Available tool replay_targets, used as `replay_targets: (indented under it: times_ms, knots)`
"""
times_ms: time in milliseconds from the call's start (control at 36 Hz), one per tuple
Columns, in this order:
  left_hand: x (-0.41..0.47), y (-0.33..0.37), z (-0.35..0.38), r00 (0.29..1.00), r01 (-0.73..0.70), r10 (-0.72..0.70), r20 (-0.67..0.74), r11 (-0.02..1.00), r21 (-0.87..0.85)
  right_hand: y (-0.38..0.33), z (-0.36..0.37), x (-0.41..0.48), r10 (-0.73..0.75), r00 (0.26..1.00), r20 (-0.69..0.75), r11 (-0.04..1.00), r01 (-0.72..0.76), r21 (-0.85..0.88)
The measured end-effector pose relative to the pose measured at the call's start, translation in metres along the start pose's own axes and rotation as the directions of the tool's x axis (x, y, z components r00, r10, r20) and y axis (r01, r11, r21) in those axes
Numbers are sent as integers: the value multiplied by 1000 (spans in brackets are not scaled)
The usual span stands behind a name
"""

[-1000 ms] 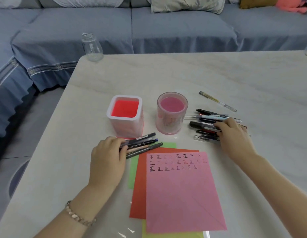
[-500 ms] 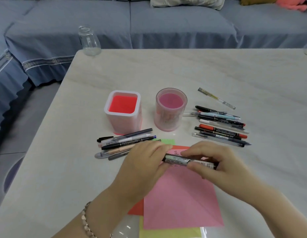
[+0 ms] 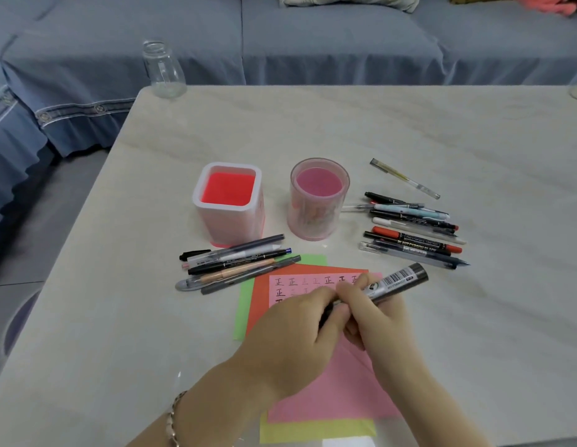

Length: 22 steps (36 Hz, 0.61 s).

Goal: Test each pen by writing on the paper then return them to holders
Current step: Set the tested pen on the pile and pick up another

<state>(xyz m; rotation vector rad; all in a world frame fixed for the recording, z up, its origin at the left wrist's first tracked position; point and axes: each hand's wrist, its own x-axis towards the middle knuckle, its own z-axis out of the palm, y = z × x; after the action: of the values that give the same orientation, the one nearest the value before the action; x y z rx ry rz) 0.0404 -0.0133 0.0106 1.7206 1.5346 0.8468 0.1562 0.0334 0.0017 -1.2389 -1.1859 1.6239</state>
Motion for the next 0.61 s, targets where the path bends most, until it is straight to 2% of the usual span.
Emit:
replay_targets:
  times_ms: [111,250,361,417,472,528,611]
  knots:
    - [-2,-2,3,999,21,-23,41,999,51,4,-1,-2,23,1000,-10,1000,-22,20]
    - [-5,-2,4,996,45,-40,77,997,-57,9,-8,-3,32,997,67,997,-36,69]
    - [-7,-2,2,992,76,-58,115,983,-167,11,-17,-1,-60,991,122,998,64,-29]
    - [-8,-2,1,988,96,-76,135,984,-151,11,-19,1,-100,987,127,991,110,-78]
    - [-9,-5,-1,982,126,-119,147,991,-36,9,-22,4,-147,987,68,986,151,-68]
    - [-11,-10,-3,984,129,-143,109,984,121,5,-28,7,-174,981,-85,984,170,-52]
    - [-12,-34,-3,982,173,-145,-122,947,271,-1,-44,12,-190,943,-275,982,175,-76]
